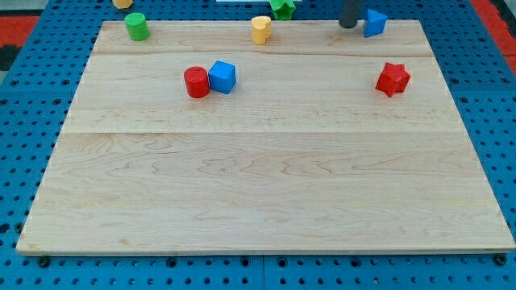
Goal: Push the red circle to the center left of the board
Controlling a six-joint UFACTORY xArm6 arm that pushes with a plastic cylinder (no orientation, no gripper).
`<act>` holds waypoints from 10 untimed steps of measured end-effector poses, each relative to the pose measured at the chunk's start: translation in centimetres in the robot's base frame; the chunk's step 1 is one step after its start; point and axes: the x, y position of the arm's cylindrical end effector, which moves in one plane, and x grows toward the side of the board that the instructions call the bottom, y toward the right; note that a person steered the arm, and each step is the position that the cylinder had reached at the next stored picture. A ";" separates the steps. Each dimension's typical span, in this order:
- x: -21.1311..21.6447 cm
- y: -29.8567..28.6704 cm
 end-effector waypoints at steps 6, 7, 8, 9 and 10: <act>12.0 -17.1; 14.4 -20.6; 9.6 -21.7; 13.1 -27.3; 15.6 -31.3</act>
